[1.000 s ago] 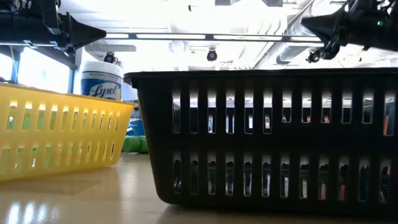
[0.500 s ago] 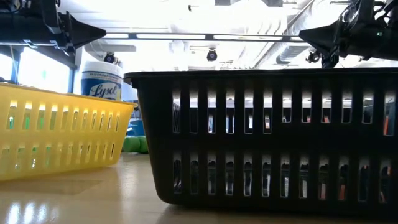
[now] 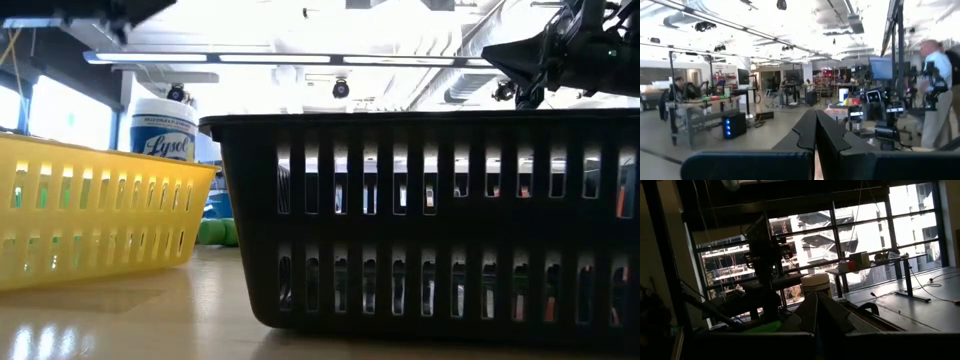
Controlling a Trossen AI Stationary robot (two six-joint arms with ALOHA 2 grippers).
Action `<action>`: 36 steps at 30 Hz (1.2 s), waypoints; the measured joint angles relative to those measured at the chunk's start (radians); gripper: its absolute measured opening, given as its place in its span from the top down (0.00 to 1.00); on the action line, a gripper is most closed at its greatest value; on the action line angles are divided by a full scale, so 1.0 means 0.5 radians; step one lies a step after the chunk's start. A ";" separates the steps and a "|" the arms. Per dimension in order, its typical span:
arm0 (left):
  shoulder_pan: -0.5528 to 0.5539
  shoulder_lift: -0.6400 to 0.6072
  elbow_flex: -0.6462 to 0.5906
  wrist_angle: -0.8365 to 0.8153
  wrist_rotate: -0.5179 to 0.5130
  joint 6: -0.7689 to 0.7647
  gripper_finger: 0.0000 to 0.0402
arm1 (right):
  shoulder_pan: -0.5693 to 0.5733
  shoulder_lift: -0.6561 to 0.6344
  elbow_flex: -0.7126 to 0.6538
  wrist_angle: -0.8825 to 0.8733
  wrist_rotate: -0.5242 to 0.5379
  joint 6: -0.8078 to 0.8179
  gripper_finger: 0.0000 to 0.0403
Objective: Pick & Place Travel size toiletries
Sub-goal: Put the blue toothbrush into the yellow bin
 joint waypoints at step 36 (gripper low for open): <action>0.160 2.871 2.353 -2.695 0.637 -0.122 0.74 | 0.000 0.000 -0.005 -0.030 -0.275 0.250 0.99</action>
